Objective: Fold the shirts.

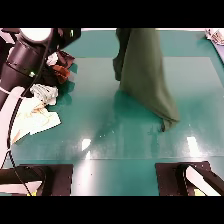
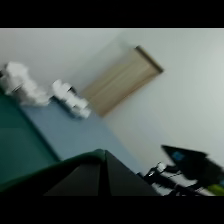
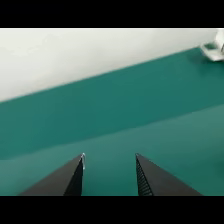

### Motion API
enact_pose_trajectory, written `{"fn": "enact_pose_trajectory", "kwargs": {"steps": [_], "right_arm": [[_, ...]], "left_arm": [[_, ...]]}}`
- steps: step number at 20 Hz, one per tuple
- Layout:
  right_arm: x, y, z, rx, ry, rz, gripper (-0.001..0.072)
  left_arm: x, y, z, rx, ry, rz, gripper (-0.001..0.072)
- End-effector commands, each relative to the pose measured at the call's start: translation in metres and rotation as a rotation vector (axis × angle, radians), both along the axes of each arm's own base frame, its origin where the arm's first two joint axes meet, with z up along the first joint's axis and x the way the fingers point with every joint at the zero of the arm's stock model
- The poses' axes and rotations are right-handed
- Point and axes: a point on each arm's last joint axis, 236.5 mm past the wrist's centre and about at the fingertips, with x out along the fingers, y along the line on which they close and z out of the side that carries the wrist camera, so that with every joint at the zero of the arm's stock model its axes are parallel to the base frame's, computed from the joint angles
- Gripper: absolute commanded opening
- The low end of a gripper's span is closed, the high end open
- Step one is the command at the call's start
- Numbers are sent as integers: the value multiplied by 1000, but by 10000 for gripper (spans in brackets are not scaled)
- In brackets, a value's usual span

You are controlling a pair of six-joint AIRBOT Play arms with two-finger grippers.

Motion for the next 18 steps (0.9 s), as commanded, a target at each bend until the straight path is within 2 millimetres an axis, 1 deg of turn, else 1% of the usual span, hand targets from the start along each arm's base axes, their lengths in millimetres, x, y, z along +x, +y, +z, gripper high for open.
{"fn": "enact_pose_trajectory", "kwargs": {"steps": [1, 3, 4, 6, 7, 8, 9, 12, 13, 16, 17, 18], "right_arm": [[-9, 35, -63, -26, 150, 115, 378], [-21, 59, -111, -8, 247, 179, 378], [-29, 67, -134, -15, 293, 198, 378], [-47, 77, -180, -49, 391, 231, 378], [-56, 80, -202, -67, 440, 243, 378], [-65, 82, -219, -79, 485, 252, 378], [-73, 83, -236, -87, 525, 260, 378], [-89, 85, -273, -75, 610, 271, 378], [-96, 84, -285, -68, 651, 271, 378], [-112, 79, -316, -30, 782, 260, 378], [-116, 78, -324, -21, 831, 264, 378], [-119, 79, -331, -16, 868, 270, 378]], "left_arm": [[32, 34, -119, 305, 170, 73, 22], [41, 63, -154, 505, 190, 137, 22], [40, 81, -176, 624, 230, 164, 22], [27, 130, -224, 905, 353, 220, 23], [17, 160, -244, 1059, 417, 244, 22], [8, 182, -257, 1162, 468, 260, 23], [0, 198, -264, 1231, 502, 273, 23], [-20, 209, -277, 1259, 548, 255, 23], [-31, 215, -287, 1277, 587, 245, 24], [-74, 235, -331, 1334, 712, 205, 24], [-88, 238, -344, 1319, 750, 201, 24], [-101, 237, -353, 1286, 772, 193, 24]]}}
